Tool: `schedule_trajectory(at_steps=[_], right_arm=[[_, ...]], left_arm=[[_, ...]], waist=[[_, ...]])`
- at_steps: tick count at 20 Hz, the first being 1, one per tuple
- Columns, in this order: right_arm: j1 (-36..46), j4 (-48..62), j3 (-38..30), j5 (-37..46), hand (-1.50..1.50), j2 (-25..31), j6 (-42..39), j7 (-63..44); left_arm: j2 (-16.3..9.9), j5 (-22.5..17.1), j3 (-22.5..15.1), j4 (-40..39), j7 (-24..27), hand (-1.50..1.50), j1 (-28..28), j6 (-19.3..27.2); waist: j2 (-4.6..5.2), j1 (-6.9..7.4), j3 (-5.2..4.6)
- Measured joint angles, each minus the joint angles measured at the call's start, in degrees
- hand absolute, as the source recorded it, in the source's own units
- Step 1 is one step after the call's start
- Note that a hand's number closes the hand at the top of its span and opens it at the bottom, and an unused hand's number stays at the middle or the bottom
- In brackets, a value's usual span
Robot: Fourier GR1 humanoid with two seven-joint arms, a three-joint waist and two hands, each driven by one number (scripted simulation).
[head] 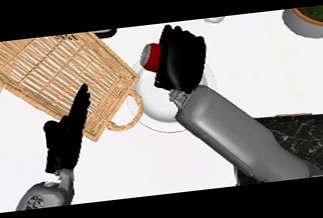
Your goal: Pick the can from the tray and place it in the plate
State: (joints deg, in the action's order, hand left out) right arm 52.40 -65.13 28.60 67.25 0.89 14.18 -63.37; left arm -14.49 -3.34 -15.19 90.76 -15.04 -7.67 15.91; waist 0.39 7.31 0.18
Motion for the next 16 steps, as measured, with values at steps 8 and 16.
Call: schedule_trajectory(at_steps=[8, 16], right_arm=[[5.5, 7.3, 0.1, 1.3, 1.50, -0.1, 1.5, -5.0], [5.8, 15.1, -1.3, -1.5, 1.50, -0.1, 4.8, -4.5]], left_arm=[[-0.3, 0.1, 1.1, 0.2, 0.5, 0.00, 0.5, 0.1], [-0.5, 0.3, 2.3, 0.6, 1.1, 0.00, 1.4, 0.2]], waist=[[0.16, -0.88, 0.28], [0.22, -1.98, 0.50]])
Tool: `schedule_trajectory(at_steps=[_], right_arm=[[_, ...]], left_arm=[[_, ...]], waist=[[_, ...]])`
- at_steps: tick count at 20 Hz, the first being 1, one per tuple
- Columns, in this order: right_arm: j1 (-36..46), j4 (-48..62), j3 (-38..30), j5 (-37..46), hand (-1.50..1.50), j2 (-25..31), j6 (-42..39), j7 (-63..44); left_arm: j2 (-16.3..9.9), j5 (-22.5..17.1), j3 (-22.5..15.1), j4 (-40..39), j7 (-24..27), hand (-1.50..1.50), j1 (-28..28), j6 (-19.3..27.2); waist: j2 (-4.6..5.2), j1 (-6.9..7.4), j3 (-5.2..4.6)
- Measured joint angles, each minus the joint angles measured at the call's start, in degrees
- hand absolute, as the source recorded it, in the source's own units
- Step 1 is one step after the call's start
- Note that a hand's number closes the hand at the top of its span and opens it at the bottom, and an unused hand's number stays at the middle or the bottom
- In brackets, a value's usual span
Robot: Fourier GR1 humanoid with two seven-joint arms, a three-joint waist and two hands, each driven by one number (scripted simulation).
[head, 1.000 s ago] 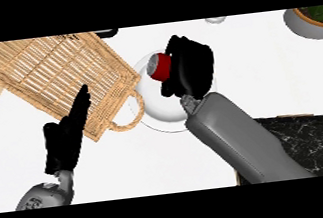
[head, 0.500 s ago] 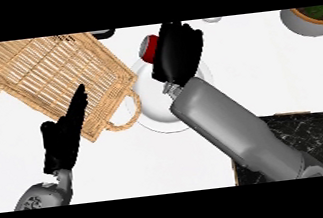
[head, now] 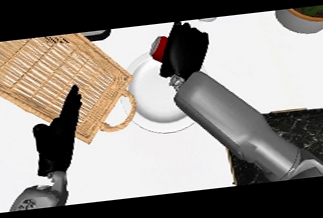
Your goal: Pick the can from the tray and place it in the plate
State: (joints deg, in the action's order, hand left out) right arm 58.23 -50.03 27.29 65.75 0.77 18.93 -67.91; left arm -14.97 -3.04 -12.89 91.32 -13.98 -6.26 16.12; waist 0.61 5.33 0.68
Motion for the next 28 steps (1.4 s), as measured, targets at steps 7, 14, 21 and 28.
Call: schedule_trajectory(at_steps=[7, 14, 21, 28], right_arm=[[-2.3, 5.7, -2.6, -9.4, 1.50, -0.2, 3.4, 3.1], [-4.6, 9.8, -2.3, -23.5, -1.50, -0.5, 5.0, 6.6], [-5.1, 7.2, 1.6, -30.7, -1.50, -0.6, 13.7, 14.0], [-9.7, -2.9, -0.1, -34.5, -1.50, -0.5, 30.5, 23.4]], left_arm=[[0.4, 0.4, 0.3, 0.2, 0.1, 0.00, 0.4, 0.0], [0.8, 0.9, 0.7, -0.2, 0.5, 0.00, 0.4, 0.1], [0.4, 0.8, 2.1, -0.3, -0.2, 0.00, 0.7, -0.4], [0.3, 1.1, 3.3, 0.2, 1.1, 0.00, 2.6, -0.2]], waist=[[0.13, -0.29, 0.15], [-0.01, -0.52, 0.24], [-0.31, -1.48, 0.28], [-0.66, -3.17, 0.38]])
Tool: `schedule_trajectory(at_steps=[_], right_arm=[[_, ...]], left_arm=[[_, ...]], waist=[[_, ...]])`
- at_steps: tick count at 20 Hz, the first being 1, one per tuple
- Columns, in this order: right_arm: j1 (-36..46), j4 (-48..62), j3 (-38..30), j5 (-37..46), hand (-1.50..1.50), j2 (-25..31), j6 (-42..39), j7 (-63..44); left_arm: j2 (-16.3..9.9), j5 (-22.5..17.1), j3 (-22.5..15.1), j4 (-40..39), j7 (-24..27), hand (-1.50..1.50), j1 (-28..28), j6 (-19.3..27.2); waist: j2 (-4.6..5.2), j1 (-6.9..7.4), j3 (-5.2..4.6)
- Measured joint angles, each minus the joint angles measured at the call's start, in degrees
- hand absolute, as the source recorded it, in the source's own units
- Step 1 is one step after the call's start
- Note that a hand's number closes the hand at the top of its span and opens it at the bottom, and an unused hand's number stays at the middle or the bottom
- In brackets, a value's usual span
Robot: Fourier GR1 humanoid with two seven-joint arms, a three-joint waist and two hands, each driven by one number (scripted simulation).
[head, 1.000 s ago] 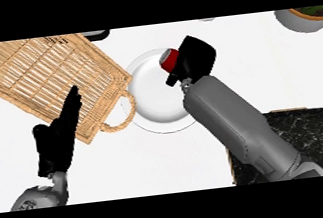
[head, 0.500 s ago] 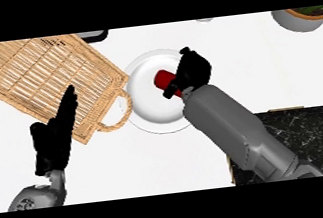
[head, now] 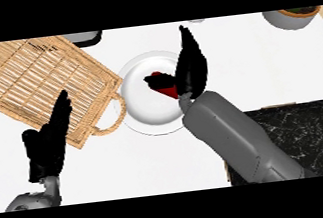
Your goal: Pick the can from the tray and place it in the plate
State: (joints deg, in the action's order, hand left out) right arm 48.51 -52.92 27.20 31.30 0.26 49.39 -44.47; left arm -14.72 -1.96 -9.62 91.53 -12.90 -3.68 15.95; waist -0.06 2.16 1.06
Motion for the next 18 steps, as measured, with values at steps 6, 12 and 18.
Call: schedule_trajectory(at_steps=[6, 12, 18], right_arm=[[-6.1, -5.6, 1.6, -7.7, -1.50, 0.0, 7.1, 8.9], [-10.9, -8.1, 4.9, -14.5, -1.50, -0.1, 10.6, 18.4], [-11.0, -5.5, 7.9, -20.2, -1.50, 0.0, 13.4, 24.6]], left_arm=[[0.2, -0.2, 0.7, 0.1, 0.7, 0.00, 0.6, -0.7], [-0.3, -0.3, 2.1, -0.4, -0.6, 0.00, -0.3, -1.6], [0.5, 0.4, 2.1, -0.6, -0.1, 0.00, -0.3, -1.8]], waist=[[-0.04, -0.40, 0.02], [-0.10, -0.65, -0.01], [-0.08, -0.28, 0.02]])
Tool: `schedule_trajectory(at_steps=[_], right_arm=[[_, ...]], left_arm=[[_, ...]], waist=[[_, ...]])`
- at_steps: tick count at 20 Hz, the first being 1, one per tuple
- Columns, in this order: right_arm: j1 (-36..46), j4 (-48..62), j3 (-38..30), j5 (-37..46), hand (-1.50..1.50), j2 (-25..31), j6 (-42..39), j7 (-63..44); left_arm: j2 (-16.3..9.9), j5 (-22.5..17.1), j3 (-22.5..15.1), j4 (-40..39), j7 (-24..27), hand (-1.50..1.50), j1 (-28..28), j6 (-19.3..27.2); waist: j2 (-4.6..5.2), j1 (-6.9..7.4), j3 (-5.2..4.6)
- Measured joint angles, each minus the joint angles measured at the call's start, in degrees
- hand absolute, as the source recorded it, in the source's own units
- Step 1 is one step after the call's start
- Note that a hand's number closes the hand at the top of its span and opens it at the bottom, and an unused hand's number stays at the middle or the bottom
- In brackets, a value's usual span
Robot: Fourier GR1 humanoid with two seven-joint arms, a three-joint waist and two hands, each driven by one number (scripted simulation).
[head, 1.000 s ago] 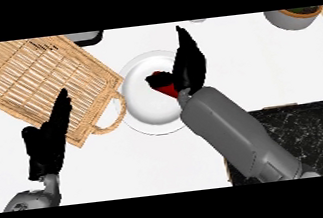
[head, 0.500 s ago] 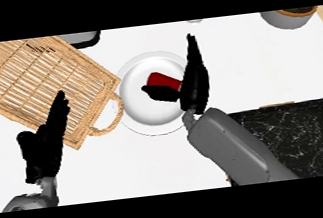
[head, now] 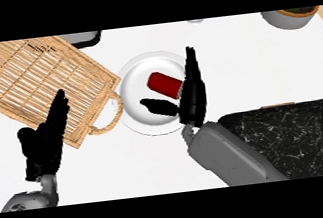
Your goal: Pick the can from the tray and place it in the plate
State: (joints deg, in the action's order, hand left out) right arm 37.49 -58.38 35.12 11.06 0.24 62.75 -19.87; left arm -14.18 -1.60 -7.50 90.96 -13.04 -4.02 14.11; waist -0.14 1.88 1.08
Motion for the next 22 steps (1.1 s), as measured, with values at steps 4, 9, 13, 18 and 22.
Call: schedule_trajectory(at_steps=[4, 9, 13, 18, 22], right_arm=[[0.8, 3.5, 0.2, -2.6, -1.50, 0.0, 1.0, 1.6], [2.4, 8.1, 0.4, -5.0, -1.50, 0.0, 1.8, 1.9], [2.7, 9.6, 2.4, -6.2, -1.50, 0.1, 3.2, 1.5], [1.6, 11.0, 3.6, -6.8, -1.50, 0.1, 4.7, 1.7], [-0.2, 11.4, 2.7, -6.5, -1.50, 0.0, 5.0, 2.6]], left_arm=[[0.8, 0.6, -0.4, 0.6, 0.2, 0.00, 0.7, 0.2], [0.7, 0.7, 0.3, 0.2, -0.4, 0.00, 0.2, -0.5], [1.6, 2.1, 0.0, 0.2, -1.1, 0.00, 0.2, 0.5], [1.3, 1.8, 1.0, -0.1, -0.3, 0.00, 0.6, -0.5], [1.6, 1.9, 1.5, 0.3, 0.1, 0.00, 1.3, -0.6]], waist=[[-0.03, -0.05, -0.04], [-0.03, -0.13, -0.04], [-0.17, -0.20, -0.02], [-0.29, -0.61, 0.00], [-0.41, -1.20, 0.01]])
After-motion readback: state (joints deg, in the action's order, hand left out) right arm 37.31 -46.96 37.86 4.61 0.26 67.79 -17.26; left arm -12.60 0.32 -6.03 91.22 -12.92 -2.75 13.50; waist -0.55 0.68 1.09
